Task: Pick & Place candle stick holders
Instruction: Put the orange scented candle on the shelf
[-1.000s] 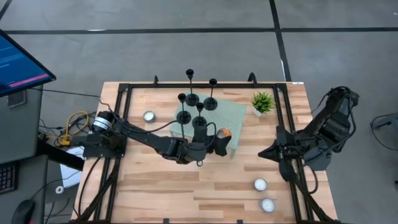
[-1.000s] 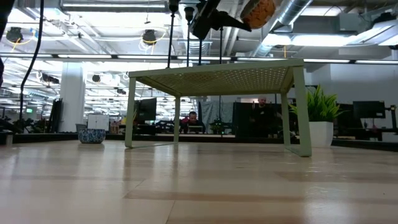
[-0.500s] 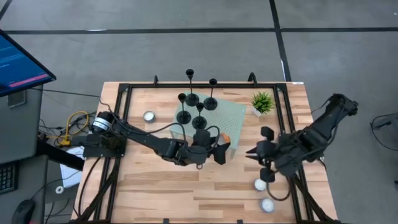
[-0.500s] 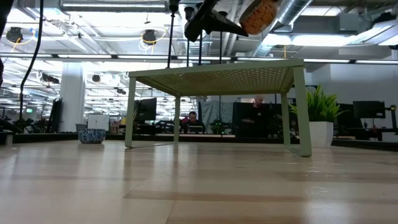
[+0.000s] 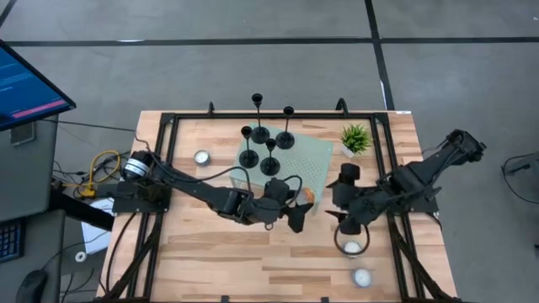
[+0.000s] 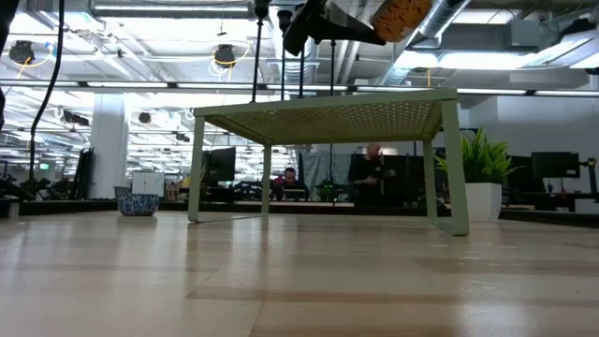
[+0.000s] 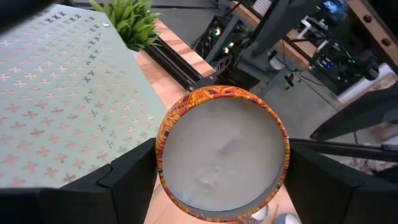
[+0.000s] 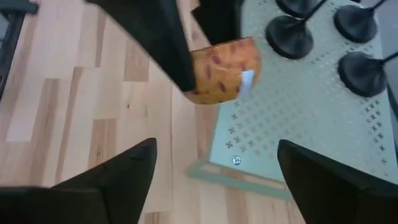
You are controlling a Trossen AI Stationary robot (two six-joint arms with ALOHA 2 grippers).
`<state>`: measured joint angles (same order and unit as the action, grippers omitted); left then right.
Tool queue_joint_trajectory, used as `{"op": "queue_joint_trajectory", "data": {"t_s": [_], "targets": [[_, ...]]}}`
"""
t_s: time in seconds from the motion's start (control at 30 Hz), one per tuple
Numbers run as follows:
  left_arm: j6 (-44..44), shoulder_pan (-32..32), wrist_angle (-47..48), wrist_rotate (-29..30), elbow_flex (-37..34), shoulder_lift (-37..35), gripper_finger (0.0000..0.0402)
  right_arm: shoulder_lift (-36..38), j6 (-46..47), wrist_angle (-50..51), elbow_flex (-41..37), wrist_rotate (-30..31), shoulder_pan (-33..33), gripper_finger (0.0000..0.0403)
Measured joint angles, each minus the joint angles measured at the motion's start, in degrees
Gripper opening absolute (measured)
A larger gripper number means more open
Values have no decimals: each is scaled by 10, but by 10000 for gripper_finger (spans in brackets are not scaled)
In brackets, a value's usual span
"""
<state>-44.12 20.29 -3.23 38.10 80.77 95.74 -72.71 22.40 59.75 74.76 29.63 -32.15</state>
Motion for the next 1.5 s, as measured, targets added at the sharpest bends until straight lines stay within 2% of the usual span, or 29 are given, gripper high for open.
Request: {"op": "queue_joint_trajectory", "data": {"t_s": [0.2,0.3,0.53,0.7,1.0,1.17,1.5], "targets": [[-9,-5,12,26,0,0,302,1,108,-2,0,0,39,323],[29,-6,14,26,0,0,302,4,166,-15,0,-13,69,319],[92,-5,14,28,0,0,302,30,229,-95,0,-136,130,322],[97,-5,14,28,0,0,302,35,266,-126,1,-188,166,322],[99,-5,14,39,0,0,302,-26,272,-131,0,-242,212,322],[99,-5,14,39,0,0,302,-26,272,-127,0,-246,226,322],[113,-4,9,43,0,1,302,-37,253,-129,-1,-302,247,322]]}}
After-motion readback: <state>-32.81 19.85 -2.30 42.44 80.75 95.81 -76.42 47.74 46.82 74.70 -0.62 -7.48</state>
